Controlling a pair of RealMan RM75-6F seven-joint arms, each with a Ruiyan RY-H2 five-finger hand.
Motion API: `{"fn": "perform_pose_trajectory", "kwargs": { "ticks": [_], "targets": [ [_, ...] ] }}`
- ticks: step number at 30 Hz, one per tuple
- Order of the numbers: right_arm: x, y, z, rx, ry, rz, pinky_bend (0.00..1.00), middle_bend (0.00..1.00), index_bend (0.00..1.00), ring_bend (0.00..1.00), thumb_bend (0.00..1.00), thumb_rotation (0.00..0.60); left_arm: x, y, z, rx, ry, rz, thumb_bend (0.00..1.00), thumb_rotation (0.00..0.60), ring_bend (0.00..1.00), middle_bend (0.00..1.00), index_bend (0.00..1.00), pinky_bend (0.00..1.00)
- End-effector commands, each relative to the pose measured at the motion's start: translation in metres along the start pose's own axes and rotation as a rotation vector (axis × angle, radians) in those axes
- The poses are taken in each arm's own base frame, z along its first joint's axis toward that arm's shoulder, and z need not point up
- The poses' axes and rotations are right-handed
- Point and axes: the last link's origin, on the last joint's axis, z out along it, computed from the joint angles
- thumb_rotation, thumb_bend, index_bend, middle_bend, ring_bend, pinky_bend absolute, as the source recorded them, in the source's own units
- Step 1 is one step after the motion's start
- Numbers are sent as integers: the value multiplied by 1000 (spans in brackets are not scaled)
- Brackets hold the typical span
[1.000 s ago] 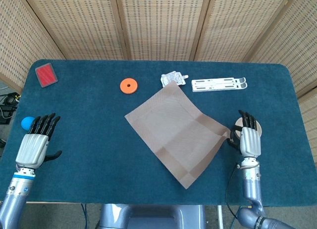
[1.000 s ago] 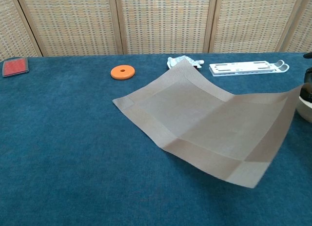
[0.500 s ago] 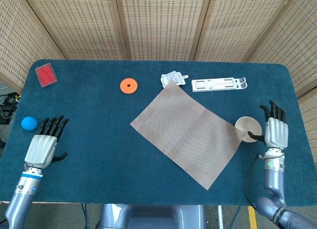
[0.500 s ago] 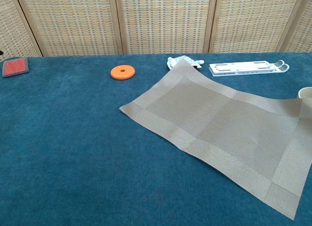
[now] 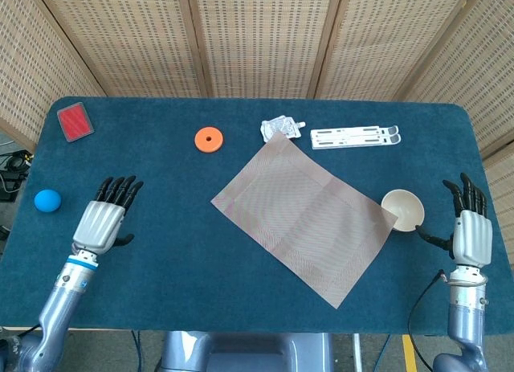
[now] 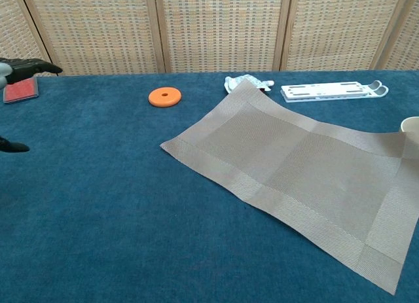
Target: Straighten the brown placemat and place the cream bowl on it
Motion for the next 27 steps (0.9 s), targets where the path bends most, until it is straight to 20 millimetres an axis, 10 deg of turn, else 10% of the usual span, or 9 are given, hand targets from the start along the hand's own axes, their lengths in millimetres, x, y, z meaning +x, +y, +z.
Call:
{"fn": "perform_pose_trajectory", "kwargs": {
  "ticks": [1,12,27],
  "targets": [
    [2,2,-1,8,1,6,0,0,183,0,243,600,0,19,32,-46,9,44,125,600,0,0,43,0],
    [9,5,2,8,16,46,0,0,183,0,243,600,-15,59,90,-118,23,101,131,600,0,0,371,0],
    [18,11,8,-3,41,74,0,0,183,0,244,600,-55,107,156,-165,-60,137,133,600,0,0,355,0]
  ]
}}
